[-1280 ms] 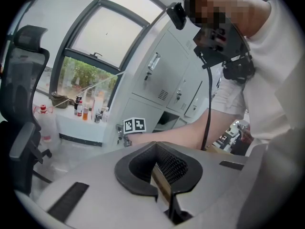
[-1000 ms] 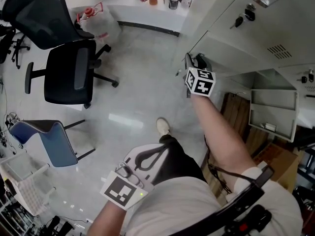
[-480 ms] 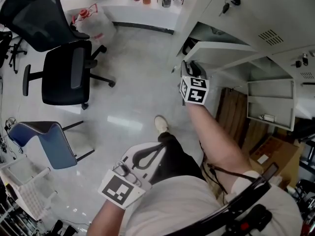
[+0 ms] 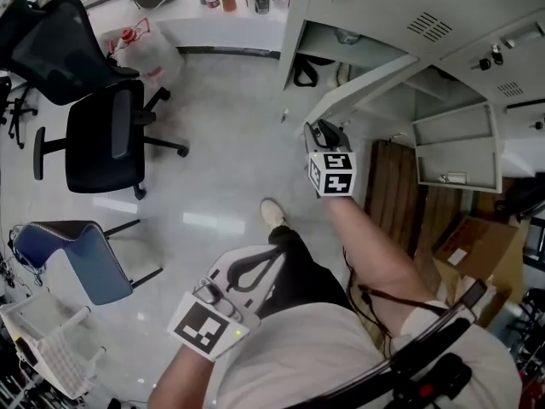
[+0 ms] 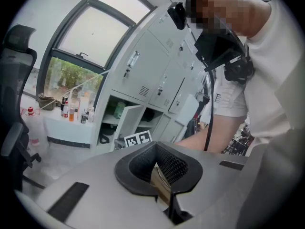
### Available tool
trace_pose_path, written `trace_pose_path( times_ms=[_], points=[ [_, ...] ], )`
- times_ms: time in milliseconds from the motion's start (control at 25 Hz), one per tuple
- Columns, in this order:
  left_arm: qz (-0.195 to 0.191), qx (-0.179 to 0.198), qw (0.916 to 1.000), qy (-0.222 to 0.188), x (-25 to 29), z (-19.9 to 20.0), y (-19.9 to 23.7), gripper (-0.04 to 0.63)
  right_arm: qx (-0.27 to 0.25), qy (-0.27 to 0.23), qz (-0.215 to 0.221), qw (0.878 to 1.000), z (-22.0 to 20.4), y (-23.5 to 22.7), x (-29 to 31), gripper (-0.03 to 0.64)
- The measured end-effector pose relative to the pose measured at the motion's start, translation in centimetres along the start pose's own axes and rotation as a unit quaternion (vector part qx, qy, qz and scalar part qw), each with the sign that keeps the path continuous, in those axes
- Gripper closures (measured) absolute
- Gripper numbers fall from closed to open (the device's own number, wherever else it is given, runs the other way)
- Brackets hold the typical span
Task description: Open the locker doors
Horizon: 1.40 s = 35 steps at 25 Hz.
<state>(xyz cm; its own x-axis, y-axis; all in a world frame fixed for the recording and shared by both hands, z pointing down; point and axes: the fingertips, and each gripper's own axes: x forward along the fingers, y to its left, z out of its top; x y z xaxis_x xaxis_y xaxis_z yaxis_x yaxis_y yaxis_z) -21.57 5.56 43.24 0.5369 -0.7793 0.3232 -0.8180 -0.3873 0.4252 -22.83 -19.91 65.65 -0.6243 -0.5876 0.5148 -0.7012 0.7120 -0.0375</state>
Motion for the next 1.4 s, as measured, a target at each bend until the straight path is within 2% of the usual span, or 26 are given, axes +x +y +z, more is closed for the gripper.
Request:
trace_pose_path(
  times_ms=[240,800,1200,1400],
  points=[
    [-0.020,0.017,0.9996,0.008,-0.2,-0.8,-2.5,0.584,0.018,0.004,-0.013,1.000,-2.3,-1.3,-3.8,0.511],
    [-0.052,0.041,0.9977,0.014,-0.3,-1.4,-7.2,0.584,-0.006,0.037,-0.032,0.999,-7.3,-6.5,-12.0,0.563],
    [-0.067,0.058,0.9959,0.015,-0.1,-0.8,-9.4,0.584,0.009,0.048,-0.061,0.997,-9.1,-10.8,-15.0,0.569],
    [-0.065,0.067,0.9954,0.018,-0.5,-1.1,-10.1,0.584,-0.004,0.054,-0.067,0.996,-9.3,-12.1,-15.3,0.569]
  ],
)
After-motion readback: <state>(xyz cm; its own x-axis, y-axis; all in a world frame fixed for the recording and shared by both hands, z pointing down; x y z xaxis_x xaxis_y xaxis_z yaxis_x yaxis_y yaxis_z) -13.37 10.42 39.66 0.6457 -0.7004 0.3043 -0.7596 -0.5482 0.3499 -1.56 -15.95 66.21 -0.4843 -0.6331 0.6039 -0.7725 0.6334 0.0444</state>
